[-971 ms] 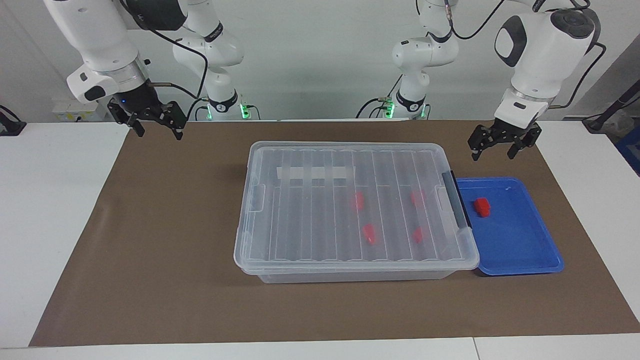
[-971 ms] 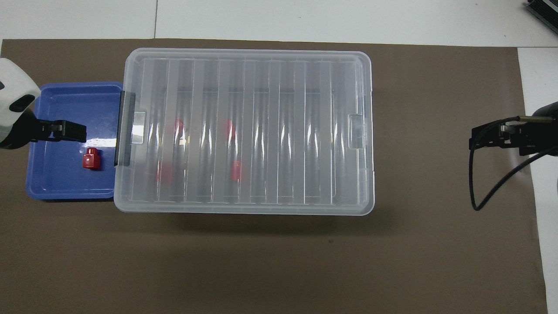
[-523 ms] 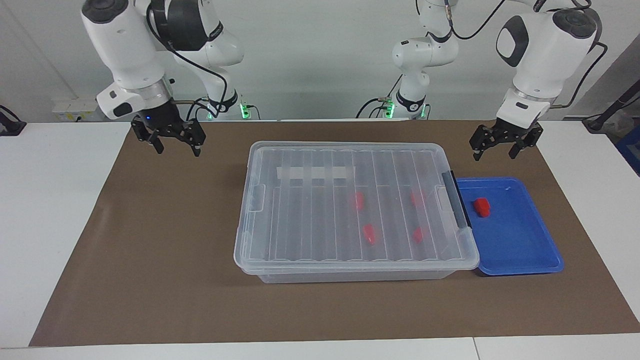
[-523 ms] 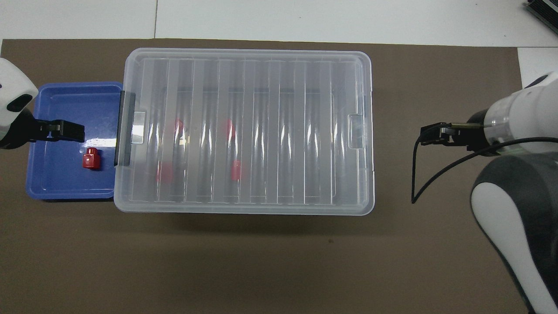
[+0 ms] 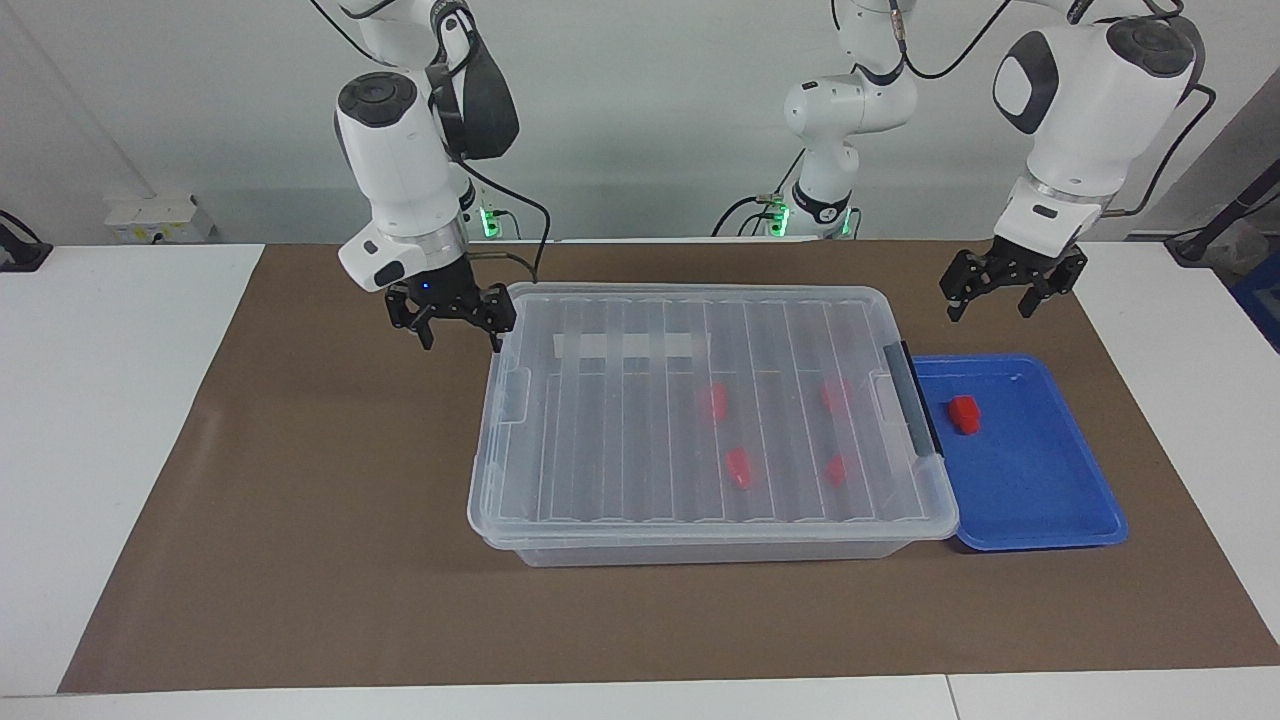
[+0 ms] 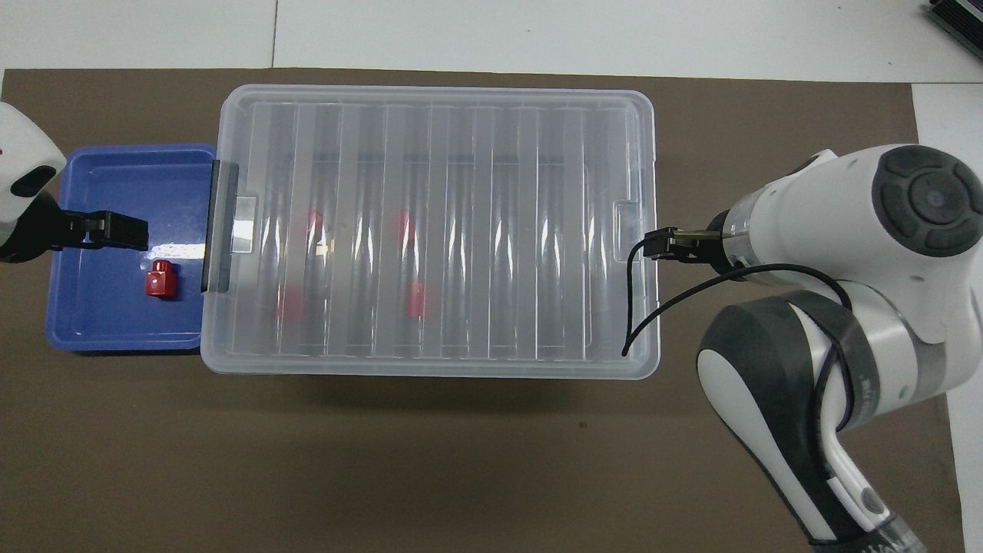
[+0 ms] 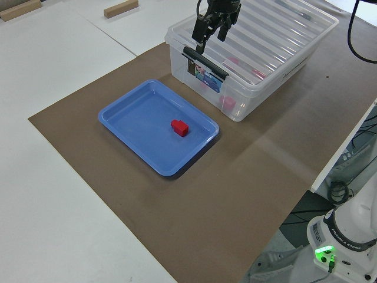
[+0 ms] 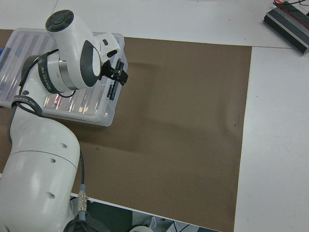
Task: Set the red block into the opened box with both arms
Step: 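Grasp the clear lid's end handle with the right gripper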
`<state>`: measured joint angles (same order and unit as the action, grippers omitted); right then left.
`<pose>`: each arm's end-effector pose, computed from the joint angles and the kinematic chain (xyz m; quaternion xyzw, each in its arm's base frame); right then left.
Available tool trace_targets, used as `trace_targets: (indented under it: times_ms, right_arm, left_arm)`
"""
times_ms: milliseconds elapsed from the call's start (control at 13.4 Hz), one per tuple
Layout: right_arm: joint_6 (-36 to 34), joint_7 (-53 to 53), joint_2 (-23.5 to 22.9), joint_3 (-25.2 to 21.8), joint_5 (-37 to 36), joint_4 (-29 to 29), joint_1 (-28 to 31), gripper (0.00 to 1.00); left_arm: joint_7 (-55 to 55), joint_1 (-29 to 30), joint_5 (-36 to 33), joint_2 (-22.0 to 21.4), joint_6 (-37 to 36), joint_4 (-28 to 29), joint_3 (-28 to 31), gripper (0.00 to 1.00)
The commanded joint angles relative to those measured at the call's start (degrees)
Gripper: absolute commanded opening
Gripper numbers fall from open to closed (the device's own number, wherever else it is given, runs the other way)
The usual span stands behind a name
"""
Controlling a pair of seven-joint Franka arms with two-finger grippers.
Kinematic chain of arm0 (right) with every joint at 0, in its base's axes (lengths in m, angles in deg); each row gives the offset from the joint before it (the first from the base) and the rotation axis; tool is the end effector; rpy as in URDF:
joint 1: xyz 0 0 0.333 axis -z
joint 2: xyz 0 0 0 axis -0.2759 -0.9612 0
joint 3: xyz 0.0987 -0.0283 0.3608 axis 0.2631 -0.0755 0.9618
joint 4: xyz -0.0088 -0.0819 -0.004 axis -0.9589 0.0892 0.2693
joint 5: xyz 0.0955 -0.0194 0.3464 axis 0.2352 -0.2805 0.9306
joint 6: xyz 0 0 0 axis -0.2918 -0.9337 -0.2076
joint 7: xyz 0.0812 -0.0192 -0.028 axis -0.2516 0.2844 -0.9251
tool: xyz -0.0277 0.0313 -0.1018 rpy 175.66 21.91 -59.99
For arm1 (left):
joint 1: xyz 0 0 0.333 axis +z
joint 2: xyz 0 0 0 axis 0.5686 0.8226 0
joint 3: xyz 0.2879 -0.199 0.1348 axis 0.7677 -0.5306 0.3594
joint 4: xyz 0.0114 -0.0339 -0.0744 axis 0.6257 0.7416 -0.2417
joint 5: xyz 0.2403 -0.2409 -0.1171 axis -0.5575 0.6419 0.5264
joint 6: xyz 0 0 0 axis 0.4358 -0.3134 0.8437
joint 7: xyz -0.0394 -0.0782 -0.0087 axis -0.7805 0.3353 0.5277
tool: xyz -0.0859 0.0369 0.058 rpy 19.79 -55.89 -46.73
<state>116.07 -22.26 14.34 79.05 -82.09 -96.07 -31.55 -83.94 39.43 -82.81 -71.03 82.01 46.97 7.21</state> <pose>0.5298 0.1407 0.5646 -0.9972 0.0574 -0.0455 0.0133 0.5234 -0.0257 0.6316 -0.9986 0.0286 -0.0388 0.0205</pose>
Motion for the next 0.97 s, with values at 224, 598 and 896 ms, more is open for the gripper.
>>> trace_targets:
  times_ms: [224, 598, 896]
  right_arm:
    - [3.94, -0.09, 1.72, -0.06, 0.09, -6.52, 0.15, 0.99]
    - [4.03, -3.68, 2.86, -0.06, 0.09, -8.89, 0.24, 0.98]
    - [7.72, -3.26, 2.25, 0.38, 0.09, -8.28, -0.46, 0.97]
  left_arm:
    - [0.1, 0.32, 0.65, -0.72, -0.42, 0.4, -0.12, 1.0]
    - [0.1, 0.41, 0.65, -0.72, -0.42, 0.4, -0.12, 1.0]
    - [0.1, 0.41, 0.65, -0.72, -0.42, 0.4, -0.12, 1.0]
